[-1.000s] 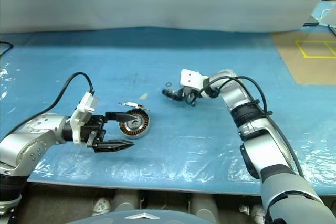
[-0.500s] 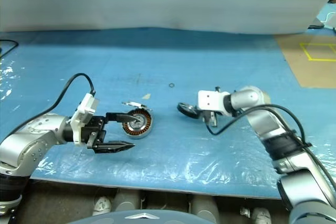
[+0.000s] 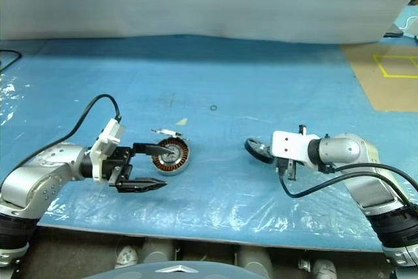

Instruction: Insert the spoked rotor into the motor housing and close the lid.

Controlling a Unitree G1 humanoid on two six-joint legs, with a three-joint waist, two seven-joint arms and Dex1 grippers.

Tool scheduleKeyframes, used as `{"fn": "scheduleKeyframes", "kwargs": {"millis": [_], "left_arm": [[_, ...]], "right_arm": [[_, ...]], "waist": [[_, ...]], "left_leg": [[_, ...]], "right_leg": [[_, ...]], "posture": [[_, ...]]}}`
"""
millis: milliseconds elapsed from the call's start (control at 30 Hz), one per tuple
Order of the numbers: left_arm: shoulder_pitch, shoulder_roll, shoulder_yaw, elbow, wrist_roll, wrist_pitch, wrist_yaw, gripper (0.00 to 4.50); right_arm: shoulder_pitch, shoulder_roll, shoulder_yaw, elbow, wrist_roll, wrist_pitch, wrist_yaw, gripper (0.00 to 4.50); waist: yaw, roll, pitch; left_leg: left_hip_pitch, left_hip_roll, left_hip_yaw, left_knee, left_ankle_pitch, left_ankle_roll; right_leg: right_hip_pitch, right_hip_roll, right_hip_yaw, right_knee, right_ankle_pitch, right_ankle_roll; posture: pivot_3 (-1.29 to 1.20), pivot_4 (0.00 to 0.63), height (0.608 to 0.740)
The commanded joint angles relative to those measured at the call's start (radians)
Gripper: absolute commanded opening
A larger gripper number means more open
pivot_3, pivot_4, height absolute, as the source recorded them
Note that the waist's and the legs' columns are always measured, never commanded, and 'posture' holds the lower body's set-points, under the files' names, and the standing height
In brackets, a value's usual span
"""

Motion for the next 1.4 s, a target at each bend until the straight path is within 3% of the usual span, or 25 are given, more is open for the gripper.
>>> {"fn": "scheduleKeyframes", "kwargs": {"millis": [33, 133, 233, 267, 667, 833, 967, 1167, 1267, 1400], "left_arm": [[-0.029, -0.001, -0.005, 0.008, 0.009, -0.019, -0.018, 4.5], [-0.037, -0.001, -0.008, 0.014, 0.01, -0.018, -0.027, 4.5], [-0.038, 0.0, -0.008, 0.016, 0.012, -0.017, -0.033, 4.5], [-0.037, 0.0, -0.008, 0.016, 0.012, -0.016, -0.034, 4.5], [-0.03, 0.006, -0.005, 0.015, 0.012, -0.018, -0.038, 4.5], [-0.02, 0.001, -0.007, 0.015, 0.016, -0.027, -0.035, 4.5], [-0.021, -0.004, -0.005, 0.023, 0.022, -0.034, -0.03, 4.5], [-0.029, -0.012, 0.006, 0.039, 0.031, -0.045, -0.011, 4.5], [-0.02, 0.004, 0.018, 0.036, 0.03, -0.046, -0.017, 4.5], [-0.001, 0.016, 0.034, 0.022, 0.023, -0.04, -0.012, 4.5]], "right_arm": [[0.036, -0.039, 0.013, -0.008, -0.052, -0.016, -0.019, 0.01], [0.06, -0.059, 0.024, -0.038, -0.058, -0.057, -0.015, 0.7], [0.066, -0.061, 0.018, -0.065, -0.043, -0.069, -0.012, 1.83], [0.063, -0.052, 0.007, -0.082, -0.018, -0.065, -0.007, 2.02], [-0.006, -0.067, -0.09, -0.138, 0.177, -0.002, 0.054, 2.02], [-0.058, -0.033, -0.14, -0.165, 0.314, 0.136, 0.054, 2.02], [-0.203, 0.134, -0.106, -0.077, 0.352, 0.28, -0.097, 2.02], [-0.412, 0.45, 0.011, 0.307, 0.179, 0.183, -0.399, 2.02], [-0.476, 0.527, 0.113, 0.493, 0.099, 0.073, -0.416, 2.02], [-0.558, 0.611, 0.14, 0.704, 0.068, -0.051, -0.444, 2.02]], "waist": [[0.001, 0.0, 0.0], [0.002, 0.0, 0.0], [-0.004, 0.001, 0.0], [-0.006, 0.001, 0.0], [-0.007, 0.001, 0.0], [-0.009, 0.001, 0.0], [-0.012, 0.001, 0.0], [-0.012, 0.001, 0.0], [-0.01, 0.001, 0.0], [-0.013, 0.001, 0.0]], "left_leg": [[0.0, 0.0, 0.0, 0.0, 0.0, 0.0], [0.0, 0.0, 0.0, 0.0, 0.0, 0.0], [-0.003, 0.0, 0.0, -0.001, 0.0, 0.0], [-0.003, 0.0, 0.0, -0.001, 0.0, 0.0], [-0.003, 0.0, 0.0, -0.001, 0.0, 0.0], [-0.004, 0.0, 0.0, -0.001, 0.0, 0.0], [-0.002, 0.0, 0.0, -0.001, 0.0, 0.0], [-0.004, -0.001, 0.0, 0.002, 0.002, -0.004], [-0.009, -0.002, 0.001, 0.001, 0.003, -0.005], [-0.017, -0.002, 0.001, 0.001, 0.003, -0.005]], "right_leg": [[0.0, 0.0, 0.0, 0.0, 0.0, 0.001], [0.0, 0.0, 0.0, 0.0, -0.002, 0.003], [-0.002, 0.0, 0.0, -0.001, 0.001, -0.002], [-0.002, 0.0, 0.0, -0.001, 0.001, -0.002], [-0.003, 0.0, -0.001, -0.001, 0.001, -0.002], [-0.003, 0.0, -0.001, -0.001, 0.001, -0.002], [-0.003, 0.001, -0.001, 0.001, 0.002, -0.003], [-0.005, 0.0, -0.001, 0.004, 0.002, -0.003], [-0.01, 0.0, -0.001, 0.004, 0.002, -0.003], [-0.017, 0.001, -0.003, 0.004, 0.002, -0.003]], "posture": [[0.0, 0.15, 0.74], [0.0, 0.15, 0.74], [0.0, 0.15, 0.74], [0.0, 0.15, 0.74], [0.0, 0.15, 0.74], [0.0, 0.15, 0.74], [0.0, 0.15, 0.74], [0.0, 0.15, 0.74], [0.0, 0.15, 0.74], [0.0, 0.15, 0.74]]}}
